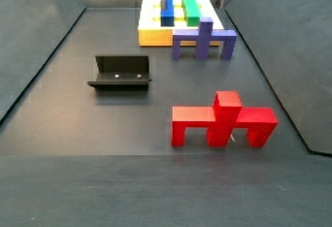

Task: Pick up the purple object. Move up. Move to above the board. Insert the purple object.
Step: Pick up the purple object.

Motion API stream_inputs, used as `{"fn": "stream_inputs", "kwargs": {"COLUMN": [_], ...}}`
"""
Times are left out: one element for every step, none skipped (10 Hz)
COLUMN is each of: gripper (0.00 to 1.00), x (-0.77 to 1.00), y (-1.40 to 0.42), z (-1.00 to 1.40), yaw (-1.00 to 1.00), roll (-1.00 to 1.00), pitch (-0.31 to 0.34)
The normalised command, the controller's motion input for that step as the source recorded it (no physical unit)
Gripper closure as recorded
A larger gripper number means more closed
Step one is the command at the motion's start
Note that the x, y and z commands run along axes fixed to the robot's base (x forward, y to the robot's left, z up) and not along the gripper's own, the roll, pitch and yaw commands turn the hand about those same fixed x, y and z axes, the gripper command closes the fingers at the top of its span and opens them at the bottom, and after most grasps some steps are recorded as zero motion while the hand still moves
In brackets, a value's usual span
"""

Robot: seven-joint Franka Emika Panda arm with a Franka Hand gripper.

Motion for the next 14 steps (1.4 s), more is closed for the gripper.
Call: {"fn": "stream_inputs", "kwargs": {"gripper": [0.00,0.00,0.00,0.00,0.00,0.00,0.00,0.00,0.00,0.00,0.00,0.00,0.00,0.00], "x": [0.00,0.00,0.00,0.00,0.03,0.07,0.07,0.00,0.00,0.00,0.00,-0.02,-0.15,-0.19], "y": [0.00,0.00,0.01,0.01,-0.05,-0.29,-0.38,-0.36,-0.35,-0.37,-0.43,-0.45,-0.51,-0.62], "z": [0.00,0.00,-0.02,-0.05,0.00,0.00,0.00,0.00,0.00,0.00,-0.05,-0.09,-0.11,-0.13], "yaw": [0.00,0.00,0.00,0.00,0.00,0.00,-0.03,-0.06,-0.07,-0.06,-0.02,0.00,0.00,0.01], "roll": [-0.01,-0.01,0.00,-0.01,0.00,0.00,0.01,0.00,0.00,0.00,0.00,0.00,0.00,0.05], "pitch": [0.000,0.000,0.000,0.000,0.000,0.000,0.000,0.000,0.000,0.000,-0.020,-0.047,-0.087,-0.126]}}
